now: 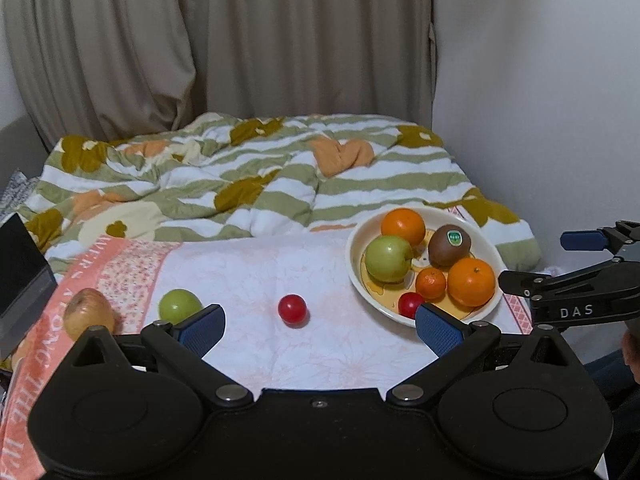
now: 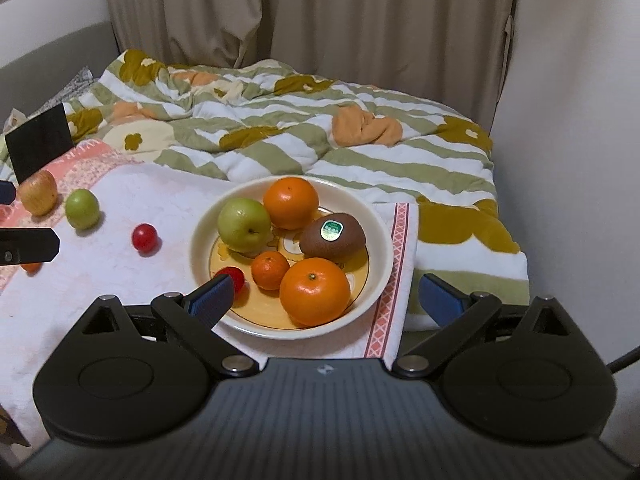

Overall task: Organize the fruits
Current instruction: 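Withdraw both tools and move them toward the yellowish apple and the mandarin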

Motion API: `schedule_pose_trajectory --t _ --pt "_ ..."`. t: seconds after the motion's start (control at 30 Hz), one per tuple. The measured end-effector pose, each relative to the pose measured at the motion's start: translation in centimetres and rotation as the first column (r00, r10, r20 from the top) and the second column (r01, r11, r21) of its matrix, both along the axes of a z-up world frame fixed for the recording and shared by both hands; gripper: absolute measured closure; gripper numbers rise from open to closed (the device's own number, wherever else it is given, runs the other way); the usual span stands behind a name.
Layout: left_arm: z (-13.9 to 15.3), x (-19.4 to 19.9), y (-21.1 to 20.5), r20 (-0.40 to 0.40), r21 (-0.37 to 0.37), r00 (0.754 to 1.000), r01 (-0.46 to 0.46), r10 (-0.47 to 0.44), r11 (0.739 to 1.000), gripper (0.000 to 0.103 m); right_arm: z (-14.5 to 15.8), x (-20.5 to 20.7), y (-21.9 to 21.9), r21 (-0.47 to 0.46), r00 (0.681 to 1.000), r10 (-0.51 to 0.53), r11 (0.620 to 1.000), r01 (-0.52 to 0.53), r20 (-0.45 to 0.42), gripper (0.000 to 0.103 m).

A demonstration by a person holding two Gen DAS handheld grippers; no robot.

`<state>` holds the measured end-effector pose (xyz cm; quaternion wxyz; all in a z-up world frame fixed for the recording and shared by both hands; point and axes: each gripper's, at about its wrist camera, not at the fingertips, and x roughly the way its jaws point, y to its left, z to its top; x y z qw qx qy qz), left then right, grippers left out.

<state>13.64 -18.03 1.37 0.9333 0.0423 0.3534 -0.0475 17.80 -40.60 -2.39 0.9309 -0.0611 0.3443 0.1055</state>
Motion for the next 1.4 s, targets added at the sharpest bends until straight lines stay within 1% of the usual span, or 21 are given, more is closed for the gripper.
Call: schedule_pose_trajectory --t 0.17,0.37,0.6,0.77,0.87,0.97,1.07,1.13,1.23,1.4 --pt "1.5 -2.4 0.9 0.052 -0.002 0.998 -0.036 0.036 0.999 0.0 1.9 -1.6 0.4 0.013 1.0 0.021 1.0 -0.021 0.017 0.0" --pt "2.8 -5.2 3.5 0.096 0.016 0.989 -0.114 0.112 0.993 0.0 3.5 -2.8 1.8 0.02 0.997 0.073 0.997 -0.073 0.024 0.0" --pt "4.0 -7.7 8.9 0.137 0.026 0.971 -0.2 0.194 0.98 0.0 5.6 -4.2 4.9 0.049 0.993 0.119 0.992 -0.12 0.027 0.0" --pt "4.2 -8.4 13.8 0.152 -0.002 0.964 -0.22 0.217 0.976 0.0 6.4 -5.6 8.6 0.03 0.988 0.147 0.989 -0.148 0.038 0.0" --pt "3.8 -7.9 16.5 0.145 -0.004 0.968 -0.206 0.204 0.979 0.0 6.6 -6.4 11.0 0.044 0.992 0.121 0.991 -0.123 0.045 0.0" --pt "3.4 -7.2 19.4 0.116 -0.011 0.977 -0.177 0.177 0.984 0.0 6.5 -7.3 13.2 0.082 0.996 0.075 0.994 -0.078 0.04 0.0" --pt "3.0 -6.4 21.9 0.102 -0.006 0.985 -0.14 0.14 0.99 0.0 6.5 -8.0 16.0 0.078 0.998 0.056 0.995 -0.059 0.04 0.0" --pt "2.7 -5.5 23.4 0.094 -0.005 0.99 -0.108 0.108 0.994 0.0 6.3 -8.4 17.9 0.072 0.999 0.027 0.997 -0.03 0.044 0.0" --pt "2.2 -4.4 25.3 0.085 0.003 0.995 -0.056 0.056 0.998 0.0 5.8 -9.0 20.6 0.1 0.999 -0.01 0.995 0.007 0.036 0.0" --pt "0.9 -2.1 28.0 0.06 0.003 0.997 0.042 -0.042 0.999 0.001 4.5 -9.4 24.6 0.101 0.998 -0.062 0.993 0.06 0.018 0.0"
